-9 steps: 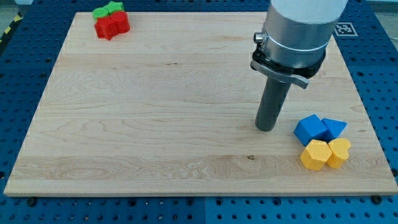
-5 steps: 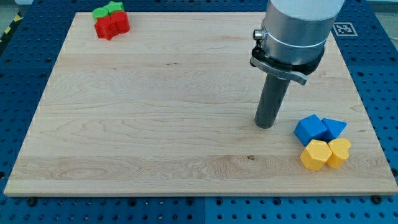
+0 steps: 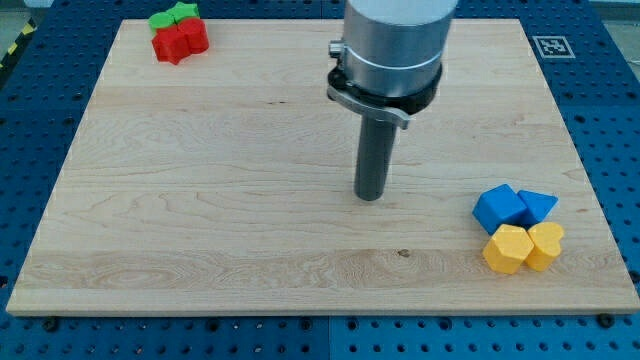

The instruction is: Move the arm towards the green circle

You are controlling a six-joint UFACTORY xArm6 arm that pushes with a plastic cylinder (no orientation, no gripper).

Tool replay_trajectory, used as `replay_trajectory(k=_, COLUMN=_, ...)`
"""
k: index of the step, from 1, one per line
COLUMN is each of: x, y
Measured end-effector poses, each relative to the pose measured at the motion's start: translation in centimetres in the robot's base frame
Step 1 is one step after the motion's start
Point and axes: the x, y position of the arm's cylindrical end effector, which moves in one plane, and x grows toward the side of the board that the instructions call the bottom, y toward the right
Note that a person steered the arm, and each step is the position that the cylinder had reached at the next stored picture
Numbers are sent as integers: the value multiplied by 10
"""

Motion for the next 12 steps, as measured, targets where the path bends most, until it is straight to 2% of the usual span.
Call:
replay_trajectory(k=3, x=0, y=-19)
replay_trajectory(k=5, x=-11, y=-56)
replay_trajectory(k=7, x=-55, y=-137)
replay_trajectory(k=10, x=-145, y=-286)
replay_trajectory(k=12, x=-156, y=-295)
